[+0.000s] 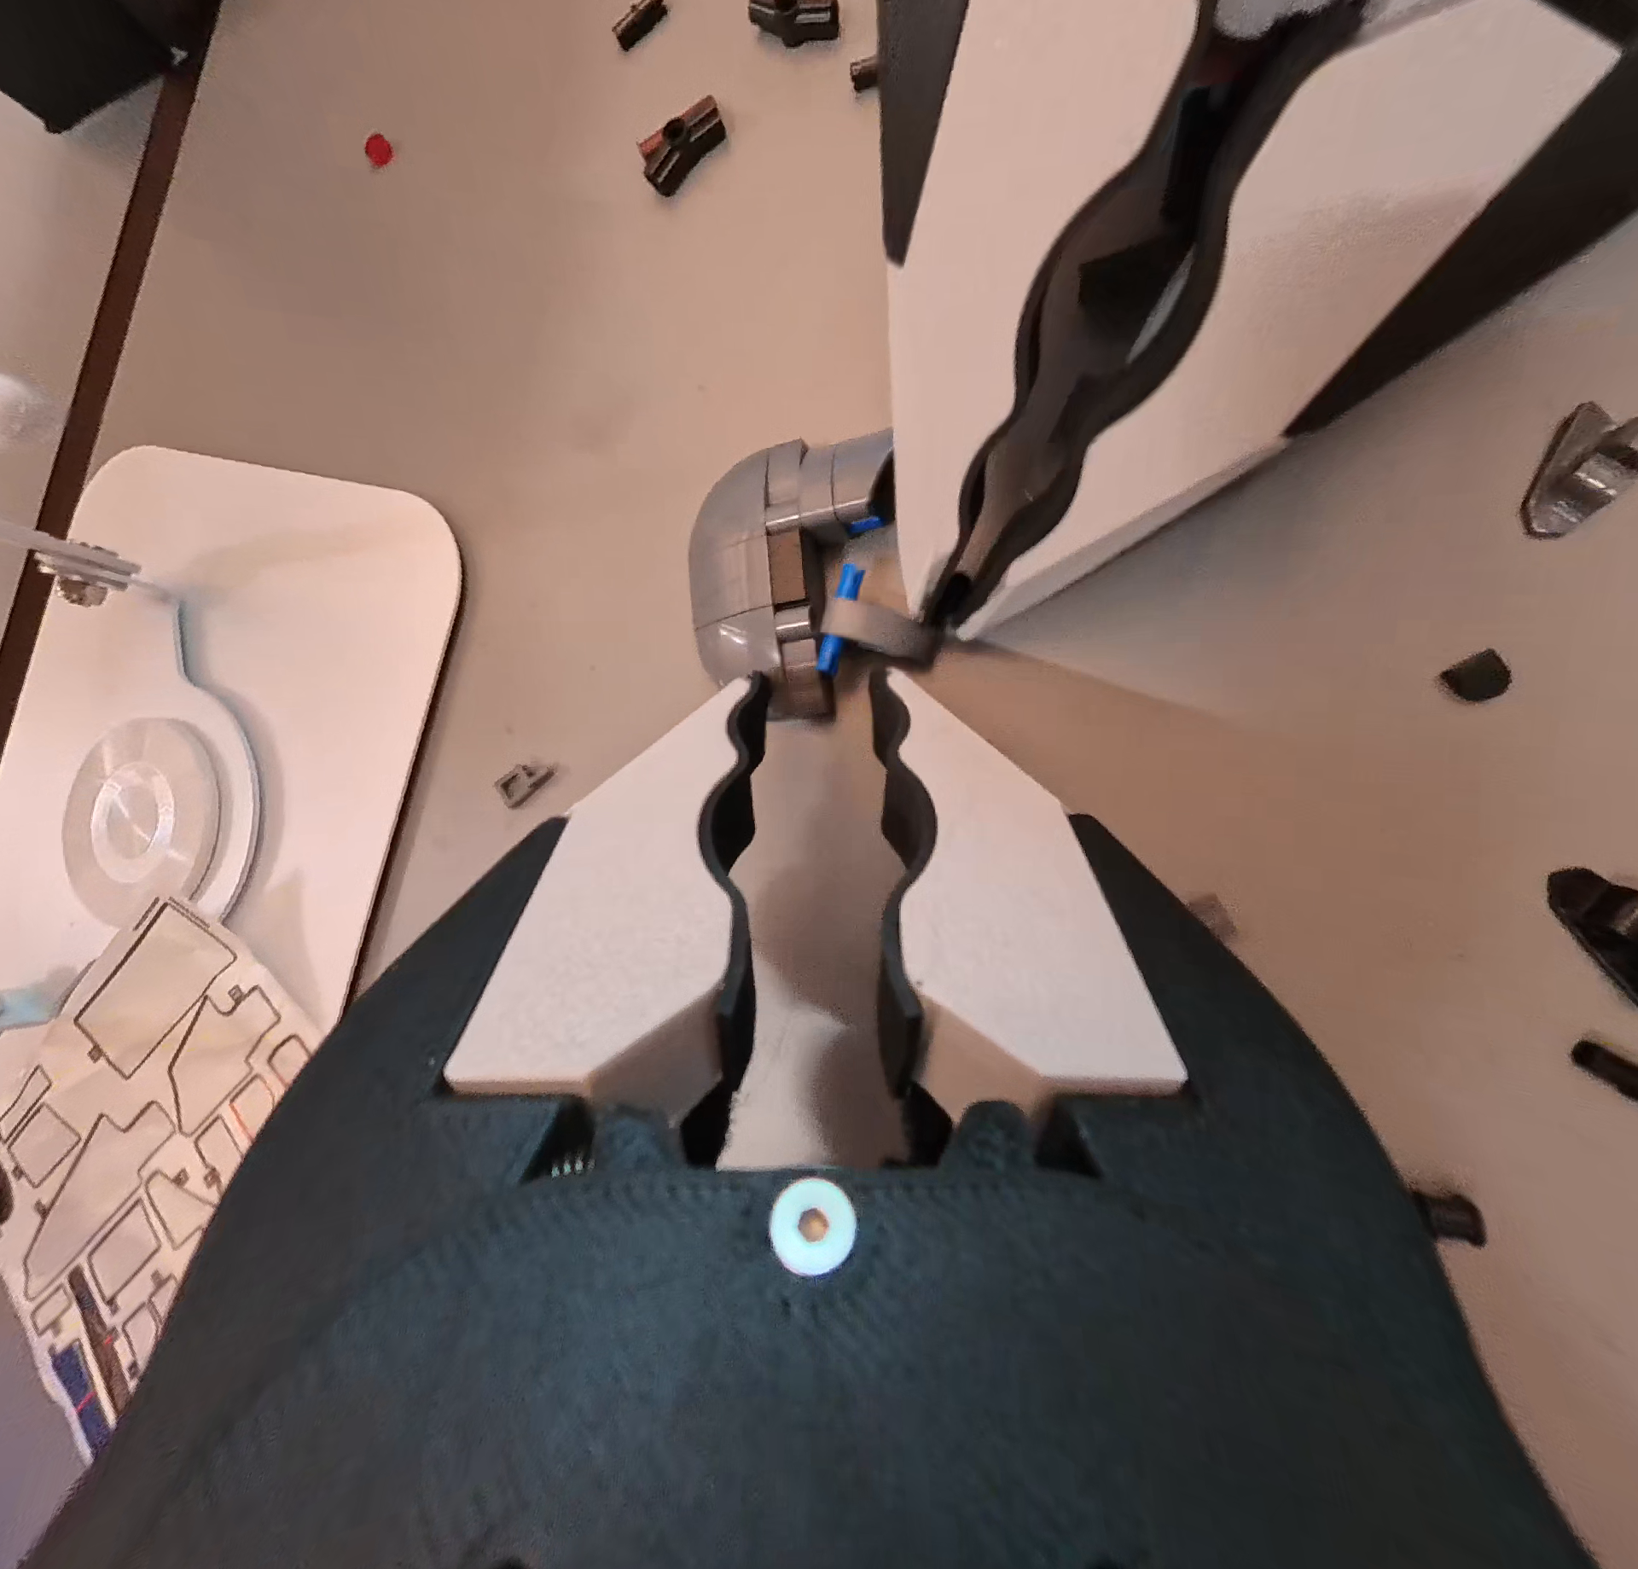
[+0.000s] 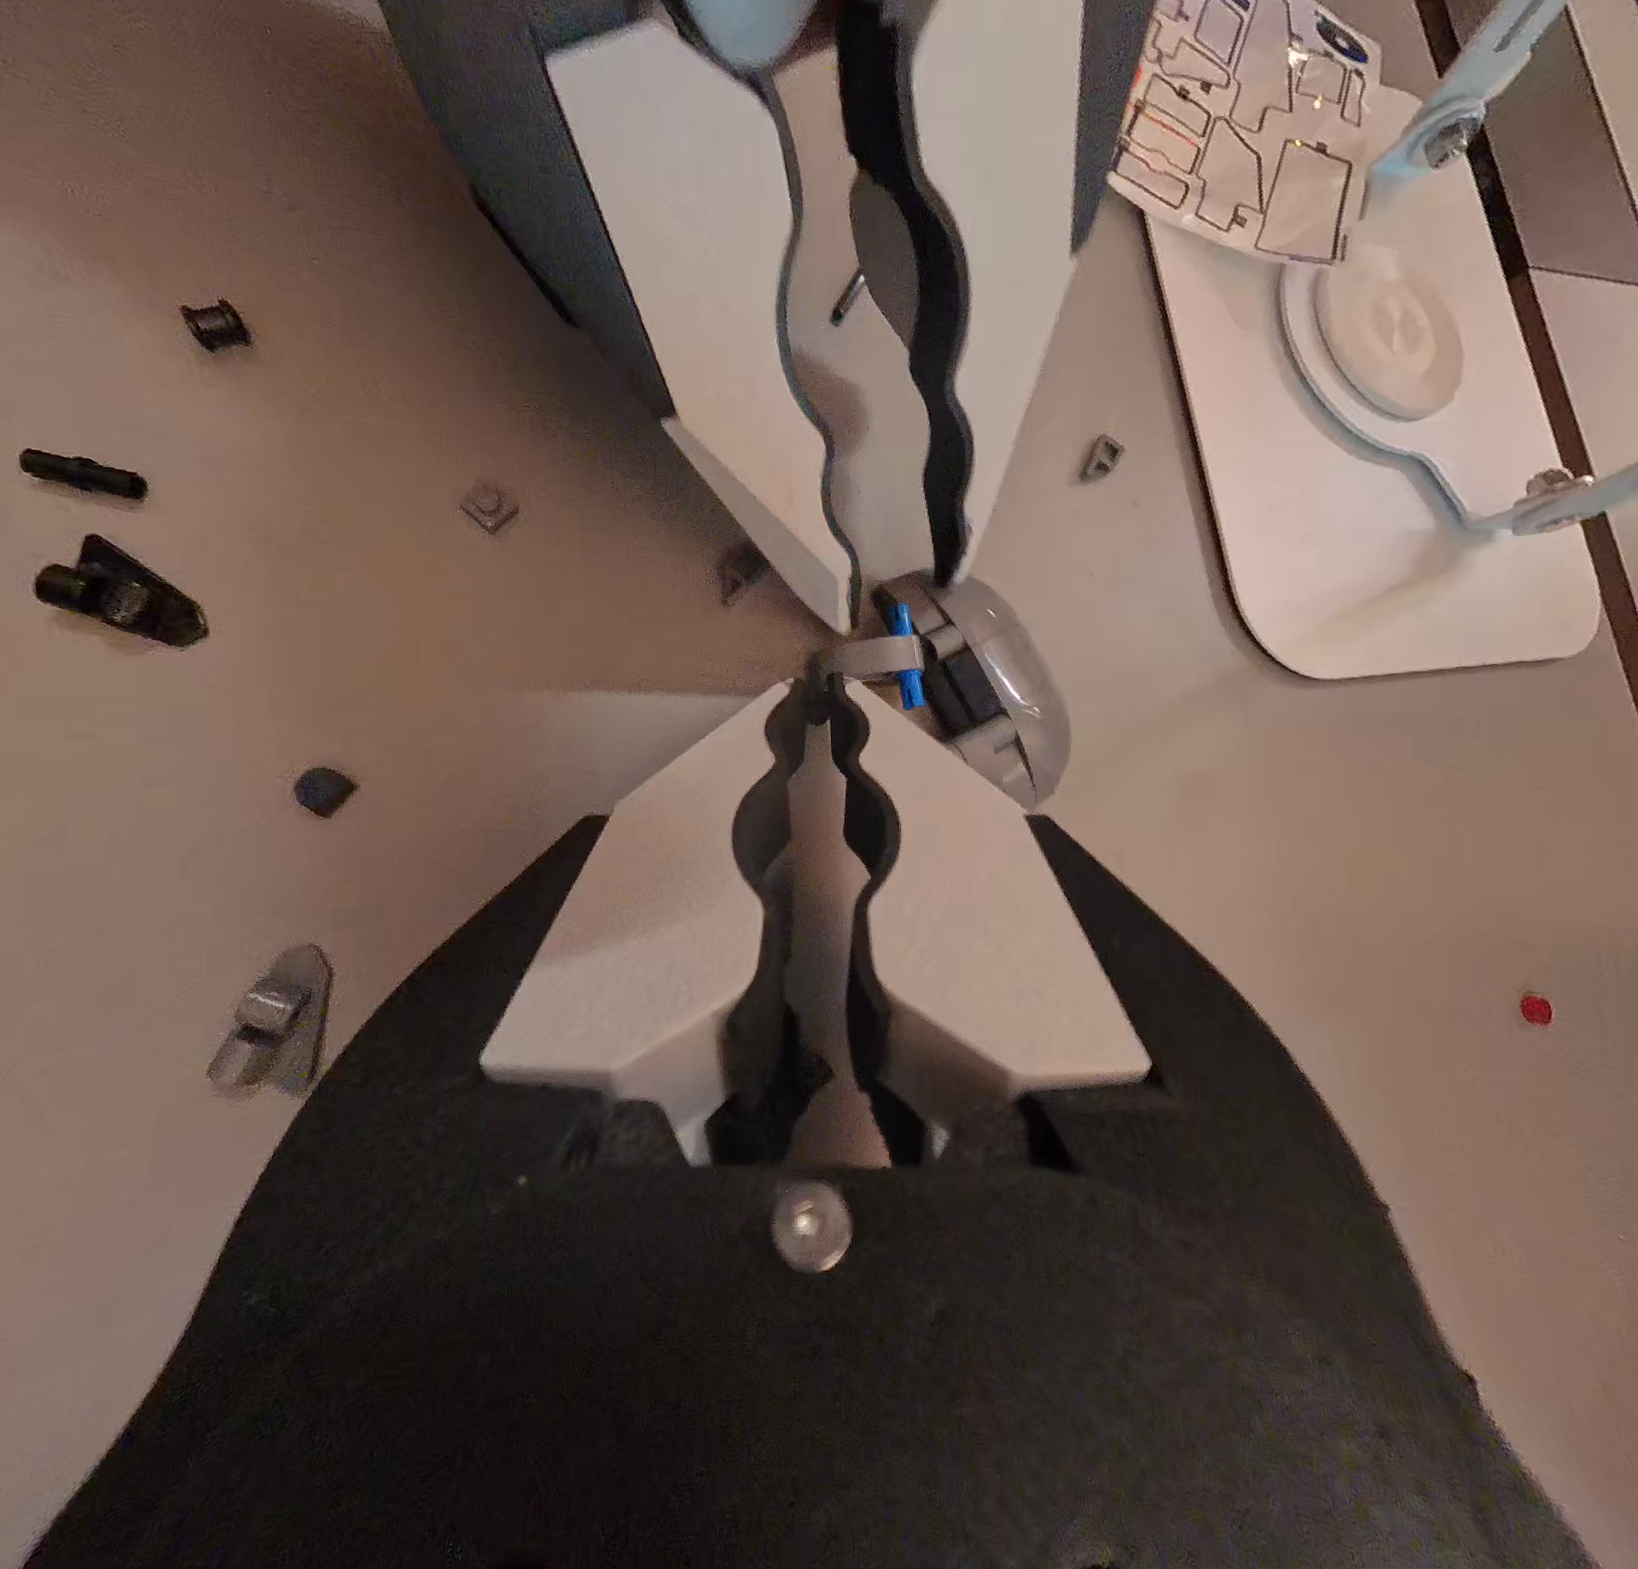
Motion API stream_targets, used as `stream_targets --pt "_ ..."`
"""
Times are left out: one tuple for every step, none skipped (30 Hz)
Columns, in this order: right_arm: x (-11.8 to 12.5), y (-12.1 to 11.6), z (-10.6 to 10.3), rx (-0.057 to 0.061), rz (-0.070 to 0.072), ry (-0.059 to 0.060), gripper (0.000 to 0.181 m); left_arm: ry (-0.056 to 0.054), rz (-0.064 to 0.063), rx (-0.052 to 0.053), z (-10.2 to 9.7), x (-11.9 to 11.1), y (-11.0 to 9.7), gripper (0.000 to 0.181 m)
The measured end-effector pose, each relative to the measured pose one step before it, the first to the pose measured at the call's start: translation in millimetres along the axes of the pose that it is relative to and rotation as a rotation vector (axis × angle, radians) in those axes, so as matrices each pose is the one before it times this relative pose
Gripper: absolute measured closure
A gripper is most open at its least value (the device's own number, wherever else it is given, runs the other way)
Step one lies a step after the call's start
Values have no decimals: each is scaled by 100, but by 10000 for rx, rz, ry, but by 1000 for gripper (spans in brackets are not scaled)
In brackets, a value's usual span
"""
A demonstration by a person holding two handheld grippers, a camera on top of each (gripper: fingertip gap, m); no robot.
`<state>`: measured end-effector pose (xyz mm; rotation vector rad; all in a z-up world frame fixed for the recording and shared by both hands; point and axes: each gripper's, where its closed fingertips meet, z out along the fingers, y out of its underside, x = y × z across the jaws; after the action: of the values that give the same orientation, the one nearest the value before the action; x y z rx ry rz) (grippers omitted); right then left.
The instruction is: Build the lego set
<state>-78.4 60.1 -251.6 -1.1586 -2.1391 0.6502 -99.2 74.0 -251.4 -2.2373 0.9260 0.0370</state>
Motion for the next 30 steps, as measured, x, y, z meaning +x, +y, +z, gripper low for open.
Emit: stream_targets --pt "-137 -108 44 13 -45 -28 178 -90 49 -75 134 -29 -24 159" --pt "-53 -52 29 2 -40 2 178 -143 101 -41 86 -113 -51 158" --pt "-42 -48 18 17 -12 -6 179 -83 53 1 85 -53 -77 158" --pt "-65 -66 35 36 7 -34 178 -25 -22 22 78 -10 -64 157" --pt "-90 -45 12 33 -10 -51 178 -14 -33 20 89 -25 -39 157" --pt "-122 -59 -17 38 -23 -62 178 4 -6 42 59 -16 -48 155" --pt "-83 -82 -17 40 -12 -45 178 -1 -18 24 59 -16 -5 153" --pt "-31 -32 -17 7 -16 -3 178 1 -23 8 38 -30 7 151" --pt "25 56 -44 -36 -43 18 178 -45 -30 -9 9 -103 25 151" --pt "106 98 -102 -43 -33 43 178 -69 12 -12 -8 -134 31 150" --pt "165 64 -175 6 25 41 178 -30 32 -12 -46 -97 46 148" --pt "185 12 -249 46 70 23 178 -54 -32 25 -35 -165 7 147" --pt "272 32 -310 36 74 63 178 -13 -59 42 -4 -116 -43 146" --pt "347 73 -338 19 76 110 178 50 -21 40 1 -13 -38 146" --pt "360 85 -337 9 82 110 179 7 0 52 5 -66 -45 147" --pt "293 71 -317 16 73 86 179 -35 -29 46 21 -121 -52 147" --pt "281 61 -284 30 68 91 179 63 6 36 28 26 -40 146" --pt "290 53 -215 21 74 109 179 31 55 -10 25 -14 18 146" --pt "236 51 -124 22 75 94 179 -139 116 -50 7 -238 63 145" --pt "149 38 -13 11 89 43 179 -129 163 -24 10 -189 6 143" --pt "72 72 104 -36 63 34 179 25 75 29 59 22 -77 142" --pt "36 124 147 -86 -12 46 179 118 -44 25 110 144 -52 140" --pt "-36 110 178 -88 -54 24 179 107 -85 38 127 141 -39 141" --pt "-158 94 181 -85 -46 -47 179 75 -63 86 72 91 -73 142" --pt "-291 90 136 -79 -71 -135 179 72 -32 49 30 89 -30 144" --pt "-326 50 6 -27 -72 -186 179 73 22 39 24 128 -23 146" --pt "-259 29 -58 15 64 -202 179 70 40 27 16 168 -19 149" --pt "-319 81 -31 0 167 -281 179 33 20 5 2 120 -16 150" --pt "-279 197 82 -55 100 -208 178 8 15 -27 -9 58 -2 151" --pt "-147 268 124 -125 -73 -54 178 42 42 -19 -36 126 -27 151"
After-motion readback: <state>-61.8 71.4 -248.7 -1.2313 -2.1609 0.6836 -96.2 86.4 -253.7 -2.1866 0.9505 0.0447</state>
